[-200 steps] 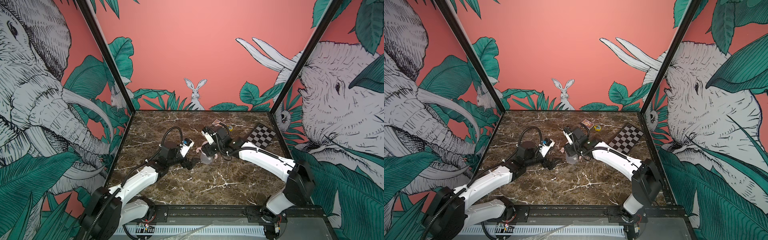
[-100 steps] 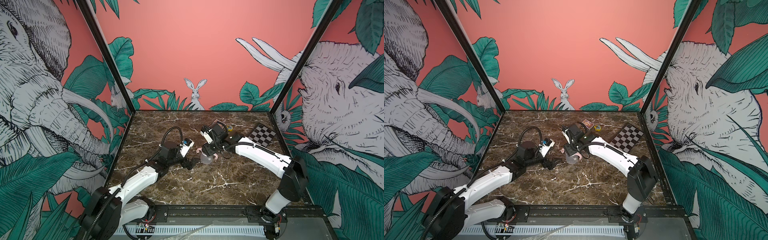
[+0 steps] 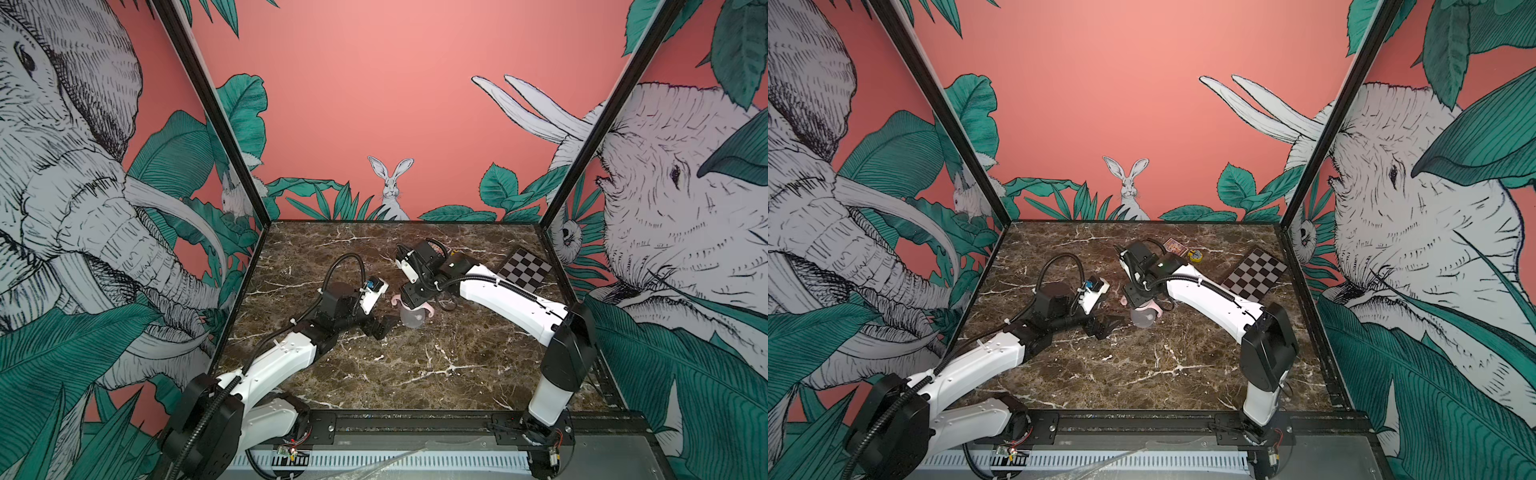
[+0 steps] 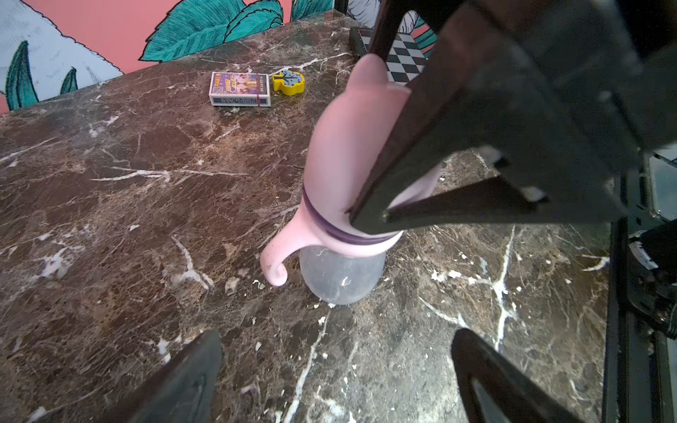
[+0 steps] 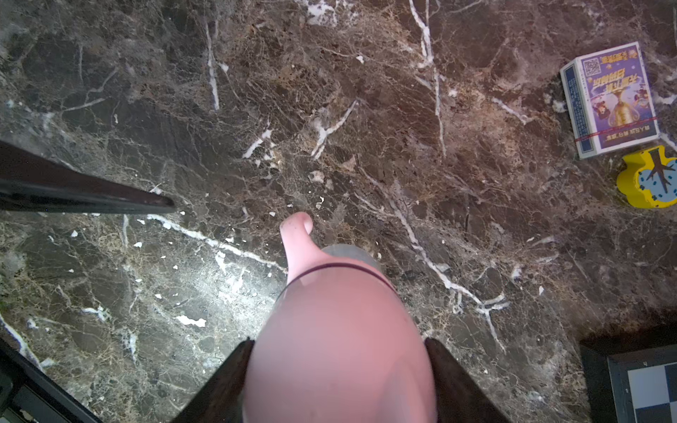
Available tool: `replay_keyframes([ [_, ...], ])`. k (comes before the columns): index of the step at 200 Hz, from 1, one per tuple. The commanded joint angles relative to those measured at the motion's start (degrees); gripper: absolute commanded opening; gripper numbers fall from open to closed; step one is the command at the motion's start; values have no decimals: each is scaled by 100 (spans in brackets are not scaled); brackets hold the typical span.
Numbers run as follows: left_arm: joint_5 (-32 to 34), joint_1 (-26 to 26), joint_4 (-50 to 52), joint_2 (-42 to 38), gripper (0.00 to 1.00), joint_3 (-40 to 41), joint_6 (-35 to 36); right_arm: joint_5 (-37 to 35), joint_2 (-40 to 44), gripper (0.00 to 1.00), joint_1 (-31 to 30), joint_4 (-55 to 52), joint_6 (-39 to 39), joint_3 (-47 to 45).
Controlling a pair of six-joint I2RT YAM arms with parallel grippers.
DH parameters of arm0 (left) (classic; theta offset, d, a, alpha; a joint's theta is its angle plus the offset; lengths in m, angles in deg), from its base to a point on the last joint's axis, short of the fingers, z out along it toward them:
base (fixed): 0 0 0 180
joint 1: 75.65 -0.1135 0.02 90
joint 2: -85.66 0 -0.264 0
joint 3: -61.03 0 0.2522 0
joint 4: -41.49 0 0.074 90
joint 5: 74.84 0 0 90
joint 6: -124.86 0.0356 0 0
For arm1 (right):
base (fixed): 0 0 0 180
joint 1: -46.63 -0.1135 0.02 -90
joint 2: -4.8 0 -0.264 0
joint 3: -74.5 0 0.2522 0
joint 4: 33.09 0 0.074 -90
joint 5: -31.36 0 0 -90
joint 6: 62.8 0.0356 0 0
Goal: Assemble the baby bottles
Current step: Close the lid on the baby bottle.
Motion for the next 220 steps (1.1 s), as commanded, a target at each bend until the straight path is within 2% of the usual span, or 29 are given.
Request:
replay_keyframes([
  [1,106,-39,58,-19,99,-134,60,-302,-372,64,-15,-1190,-61,-173],
  [33,261,-39,145,7,100,-132,60,-597,-372,63,-50,-1379,-33,-80],
  [98,332,-39,85,168,99,-119,-44,-69,-117,66,-50,-551,28,-501],
  [158,376,-39,183,68,100,-108,-5,-37,-104,65,-50,-303,106,-936],
  [195,351,-39,131,117,99,-98,-24,187,221,64,-59,338,240,-1551],
  [220,323,-39,105,148,99,-127,-23,198,299,65,-55,476,243,-1639],
])
